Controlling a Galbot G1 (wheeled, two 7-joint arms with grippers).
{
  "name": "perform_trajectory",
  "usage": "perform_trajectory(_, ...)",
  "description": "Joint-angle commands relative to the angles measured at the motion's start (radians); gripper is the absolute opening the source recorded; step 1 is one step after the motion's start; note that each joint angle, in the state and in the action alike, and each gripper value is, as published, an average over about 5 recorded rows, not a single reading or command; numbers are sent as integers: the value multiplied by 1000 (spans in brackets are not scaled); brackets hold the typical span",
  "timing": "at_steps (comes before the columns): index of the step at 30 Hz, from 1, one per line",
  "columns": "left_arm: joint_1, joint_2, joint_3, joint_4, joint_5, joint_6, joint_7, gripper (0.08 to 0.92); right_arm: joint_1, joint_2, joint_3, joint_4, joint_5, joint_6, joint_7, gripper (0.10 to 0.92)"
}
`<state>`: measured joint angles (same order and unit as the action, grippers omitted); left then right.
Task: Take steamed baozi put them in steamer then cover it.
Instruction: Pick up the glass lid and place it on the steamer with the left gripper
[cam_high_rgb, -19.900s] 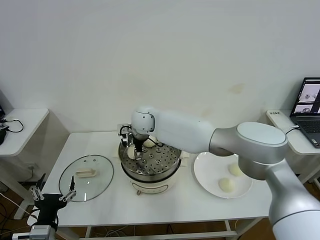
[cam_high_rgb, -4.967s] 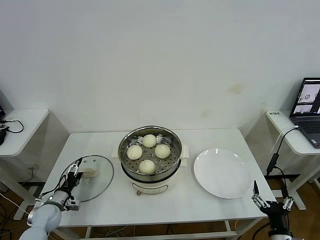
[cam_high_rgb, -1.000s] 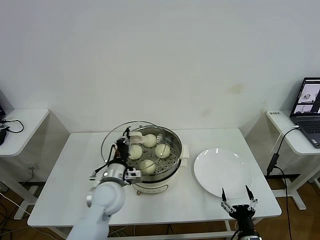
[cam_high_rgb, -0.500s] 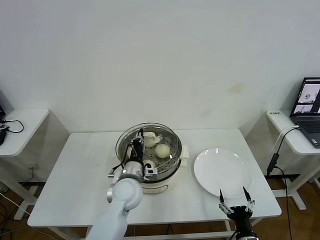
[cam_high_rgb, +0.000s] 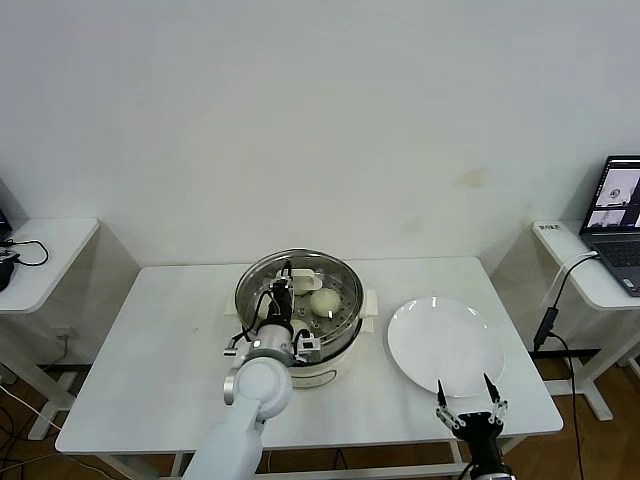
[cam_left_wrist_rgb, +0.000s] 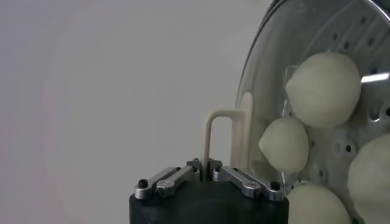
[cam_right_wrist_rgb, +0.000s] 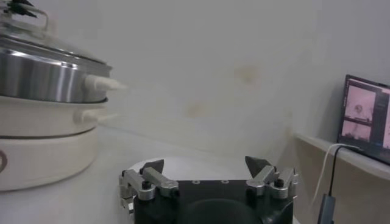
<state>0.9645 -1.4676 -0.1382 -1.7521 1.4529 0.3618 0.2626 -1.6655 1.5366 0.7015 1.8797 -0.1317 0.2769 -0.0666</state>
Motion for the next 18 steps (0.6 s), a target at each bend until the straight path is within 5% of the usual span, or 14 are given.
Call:
perform_trajectory(1,-2,-16,8,16,11,0,6,145,0,1,-3,-3,-1,0,0,823)
perform_trajectory(18,-5,-6,9,-18,11,-3,25,145,1,2,-11,-11,-4,0,-1,823)
